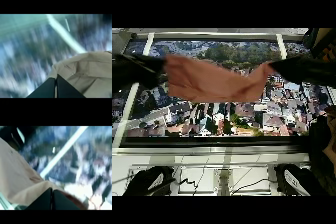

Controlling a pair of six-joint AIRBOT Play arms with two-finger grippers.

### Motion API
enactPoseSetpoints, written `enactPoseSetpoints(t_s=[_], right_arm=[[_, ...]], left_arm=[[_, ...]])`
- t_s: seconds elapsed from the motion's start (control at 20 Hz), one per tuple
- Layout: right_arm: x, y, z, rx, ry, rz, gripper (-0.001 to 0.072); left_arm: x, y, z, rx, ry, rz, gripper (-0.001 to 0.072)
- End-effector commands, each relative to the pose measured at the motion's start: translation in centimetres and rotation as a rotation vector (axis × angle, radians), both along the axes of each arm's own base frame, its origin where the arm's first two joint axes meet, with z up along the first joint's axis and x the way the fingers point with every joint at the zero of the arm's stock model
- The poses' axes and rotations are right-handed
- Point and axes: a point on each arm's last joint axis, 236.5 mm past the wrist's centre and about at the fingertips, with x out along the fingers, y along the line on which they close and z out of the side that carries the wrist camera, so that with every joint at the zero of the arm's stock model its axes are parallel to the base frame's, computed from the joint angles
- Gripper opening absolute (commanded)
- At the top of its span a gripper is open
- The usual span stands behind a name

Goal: Fold the clothes and pants, and hang the long-sleeved shirts on hangers.

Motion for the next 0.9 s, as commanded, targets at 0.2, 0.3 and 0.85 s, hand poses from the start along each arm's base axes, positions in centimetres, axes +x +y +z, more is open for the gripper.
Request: enactPoseSetpoints(t_s=[0.2,0.3,0.85], right_arm=[[-9.8,-0.1,9.6,0.128,-0.192,-0.071,0.0005],[-7.8,-1.2,8.1,0.107,-0.133,-0.133,0.0006],[12.8,-6.1,-27.9,0.037,0.690,-0.408,0.0006]], left_arm=[[-10.1,-1.6,4.3,-0.248,0.018,-0.108,0.0015],[-8.3,-2.4,-1.1,-0.289,0.243,-0.104,0.0015],[10.4,-4.2,-36.7,-0.301,0.817,0.258,0.0016]])
